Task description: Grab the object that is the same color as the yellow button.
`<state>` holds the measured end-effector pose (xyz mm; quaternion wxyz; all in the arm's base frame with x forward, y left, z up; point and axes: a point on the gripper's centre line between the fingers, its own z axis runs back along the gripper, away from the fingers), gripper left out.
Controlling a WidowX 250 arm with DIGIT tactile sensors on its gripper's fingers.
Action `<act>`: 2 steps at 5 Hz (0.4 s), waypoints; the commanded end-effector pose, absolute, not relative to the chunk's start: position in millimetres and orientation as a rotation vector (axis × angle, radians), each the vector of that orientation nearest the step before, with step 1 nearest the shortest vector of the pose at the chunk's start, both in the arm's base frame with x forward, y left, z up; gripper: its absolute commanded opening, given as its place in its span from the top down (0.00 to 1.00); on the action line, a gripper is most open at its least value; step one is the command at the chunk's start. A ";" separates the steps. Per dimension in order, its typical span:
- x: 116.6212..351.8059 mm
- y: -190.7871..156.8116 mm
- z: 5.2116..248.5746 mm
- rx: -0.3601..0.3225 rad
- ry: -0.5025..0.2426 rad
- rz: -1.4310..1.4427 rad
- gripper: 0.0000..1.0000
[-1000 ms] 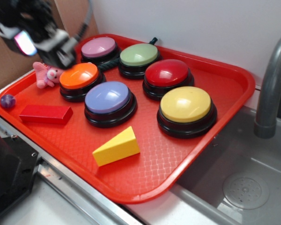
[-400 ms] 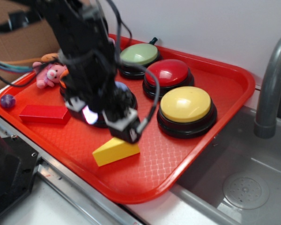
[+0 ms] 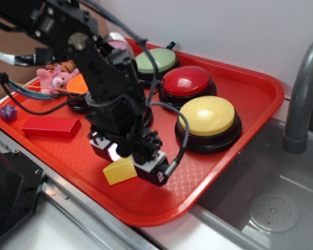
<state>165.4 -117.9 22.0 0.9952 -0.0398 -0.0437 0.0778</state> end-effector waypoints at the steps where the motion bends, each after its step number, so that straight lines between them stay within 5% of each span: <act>1: 172.1 -130.3 30.4 -0.076 -0.114 0.179 1.00; 2: 174.7 -127.5 40.8 -0.043 -0.089 0.155 1.00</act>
